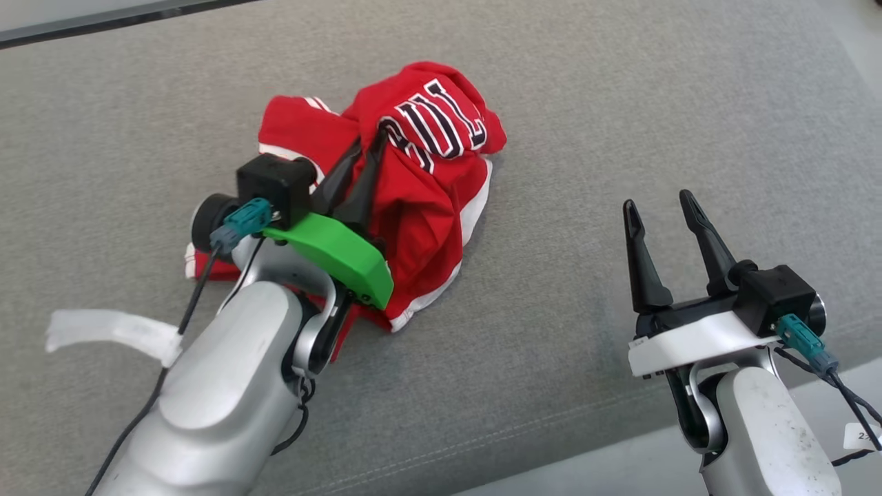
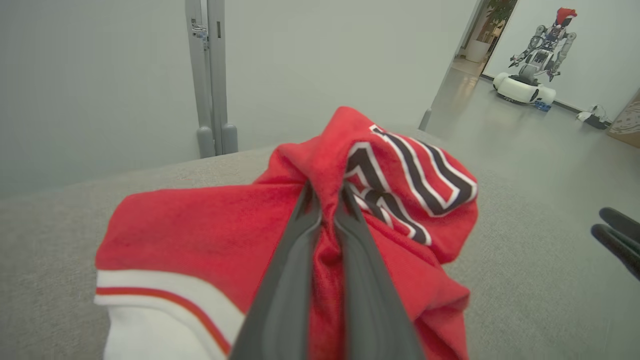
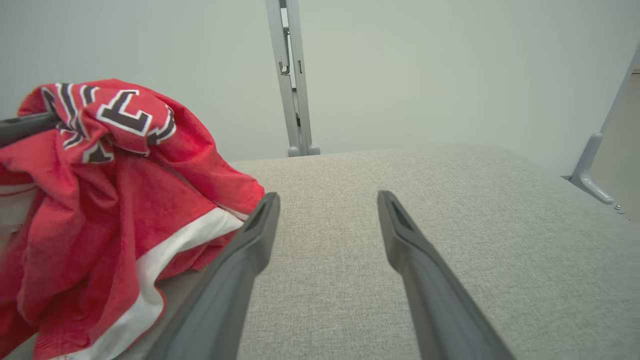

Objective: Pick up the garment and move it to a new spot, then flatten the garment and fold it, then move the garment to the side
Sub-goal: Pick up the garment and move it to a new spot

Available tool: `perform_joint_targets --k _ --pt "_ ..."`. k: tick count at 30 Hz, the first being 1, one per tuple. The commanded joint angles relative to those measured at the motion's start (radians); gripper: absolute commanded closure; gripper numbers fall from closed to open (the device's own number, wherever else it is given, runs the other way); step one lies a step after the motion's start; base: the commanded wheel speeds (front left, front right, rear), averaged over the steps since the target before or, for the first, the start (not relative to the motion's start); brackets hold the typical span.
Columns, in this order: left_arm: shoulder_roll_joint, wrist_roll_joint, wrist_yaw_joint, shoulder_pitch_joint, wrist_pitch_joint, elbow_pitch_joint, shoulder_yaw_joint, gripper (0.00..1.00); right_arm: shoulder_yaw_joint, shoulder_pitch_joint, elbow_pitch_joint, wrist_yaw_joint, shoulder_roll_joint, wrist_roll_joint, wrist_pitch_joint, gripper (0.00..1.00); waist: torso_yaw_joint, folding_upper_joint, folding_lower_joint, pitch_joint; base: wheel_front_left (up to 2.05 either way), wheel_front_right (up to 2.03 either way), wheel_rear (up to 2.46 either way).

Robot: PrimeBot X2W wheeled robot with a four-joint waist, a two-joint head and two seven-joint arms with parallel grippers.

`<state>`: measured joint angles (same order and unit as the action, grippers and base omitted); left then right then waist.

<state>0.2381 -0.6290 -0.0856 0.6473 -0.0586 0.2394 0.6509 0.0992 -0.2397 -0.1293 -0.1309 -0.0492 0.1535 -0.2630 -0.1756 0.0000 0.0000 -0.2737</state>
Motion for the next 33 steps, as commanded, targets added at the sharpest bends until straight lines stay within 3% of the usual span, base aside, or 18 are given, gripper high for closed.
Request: perform_joint_targets --k 1,5,6,7,8,16,24,33 --pt "-0.002 -0.002 0.007 0.017 -0.004 0.013 0.000 1.00 0.001 -0.007 0.002 0.000 -0.002 0.006 -0.004 0.00 -0.041 0.0000 0.0000 -0.035 0.00 0.00 0.00" --pt "-0.042 -0.017 0.049 0.048 -0.008 0.149 0.023 1.00 0.006 -0.010 0.002 0.000 -0.002 0.015 -0.004 0.00 -0.062 0.0000 0.0000 -0.048 0.00 0.00 0.00" --pt "-0.054 -0.022 0.060 0.051 -0.008 0.178 0.029 0.81 0.005 -0.010 0.001 0.000 -0.002 0.017 -0.004 0.00 -0.063 0.0000 0.0000 -0.048 0.00 0.00 0.00" --pt "-0.063 -0.024 0.069 0.058 -0.013 0.203 0.034 0.18 0.005 -0.009 0.000 0.000 -0.002 0.018 -0.004 0.00 -0.065 0.0000 0.0000 -0.048 0.00 0.00 0.00" --pt "-0.067 -0.020 0.075 0.066 -0.016 0.226 0.039 0.00 0.005 -0.007 0.000 0.000 -0.002 0.019 -0.004 0.00 -0.065 0.0000 0.0000 -0.047 0.00 0.00 0.00" --pt "-0.086 0.024 0.094 0.098 -0.101 0.282 0.066 0.00 -0.002 -0.001 -0.005 0.000 -0.002 0.011 -0.004 0.00 -0.034 0.0000 0.0000 -0.025 0.00 0.00 0.00" --pt "-0.030 0.059 -0.013 0.029 -0.181 0.110 0.004 0.00 -0.017 0.023 -0.005 0.000 -0.003 -0.003 -0.004 0.00 0.029 0.0000 0.0000 0.028 0.00 0.00 0.00" --pt "0.100 0.055 -0.100 -0.133 -0.200 -0.089 -0.108 0.00 -0.012 0.040 -0.009 0.000 -0.003 -0.015 -0.004 0.00 0.074 0.0000 0.0000 0.063 0.00 0.00 0.00"
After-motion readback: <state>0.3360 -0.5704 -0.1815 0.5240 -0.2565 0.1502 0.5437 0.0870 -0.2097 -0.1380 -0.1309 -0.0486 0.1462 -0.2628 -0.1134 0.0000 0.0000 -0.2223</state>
